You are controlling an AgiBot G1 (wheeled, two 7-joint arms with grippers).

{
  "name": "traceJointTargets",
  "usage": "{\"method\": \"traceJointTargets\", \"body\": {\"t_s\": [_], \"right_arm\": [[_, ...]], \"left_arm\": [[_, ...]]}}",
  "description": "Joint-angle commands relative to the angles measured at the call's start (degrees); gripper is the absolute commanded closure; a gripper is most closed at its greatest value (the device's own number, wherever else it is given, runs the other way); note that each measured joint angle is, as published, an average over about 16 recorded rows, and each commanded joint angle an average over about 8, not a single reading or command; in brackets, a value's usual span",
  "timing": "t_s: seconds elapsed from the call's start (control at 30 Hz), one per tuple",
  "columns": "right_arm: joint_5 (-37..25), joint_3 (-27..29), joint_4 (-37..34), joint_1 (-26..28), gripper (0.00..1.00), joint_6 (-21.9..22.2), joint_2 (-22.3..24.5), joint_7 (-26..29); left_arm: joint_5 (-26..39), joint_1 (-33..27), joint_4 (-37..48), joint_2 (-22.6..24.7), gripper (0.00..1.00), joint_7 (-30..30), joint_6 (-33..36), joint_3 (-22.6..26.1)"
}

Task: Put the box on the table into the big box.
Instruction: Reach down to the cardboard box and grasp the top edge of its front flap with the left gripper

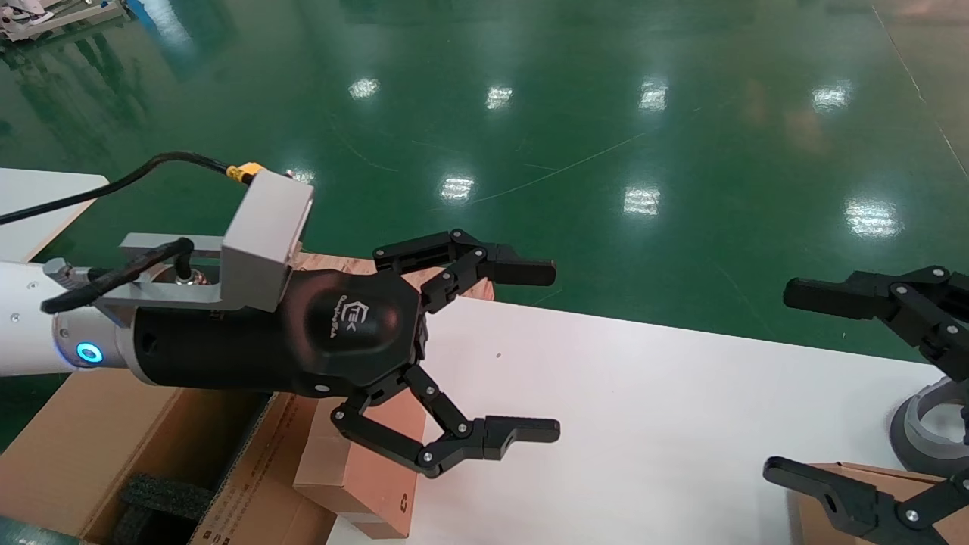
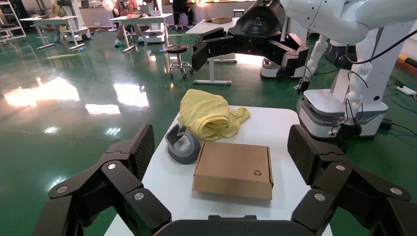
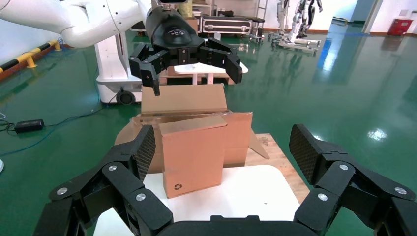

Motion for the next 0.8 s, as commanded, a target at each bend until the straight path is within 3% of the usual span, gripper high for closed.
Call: {"method": "traceJointTargets", "body": {"t_s": [0.03, 0.8], "right_arm": [[0.0, 0.0, 0.0, 0.0, 0.0, 0.0, 0.0, 0.0], [-0.01, -0.01, 0.02, 0.02, 0.0, -0.02, -0.01, 0.0]], "left_arm": [[0.0, 0.0, 0.0, 0.0, 0.0, 0.0, 0.0, 0.0], [0.09, -0.04, -0.02, -0.03, 0.0, -0.02, 0.0, 0.01]]}}
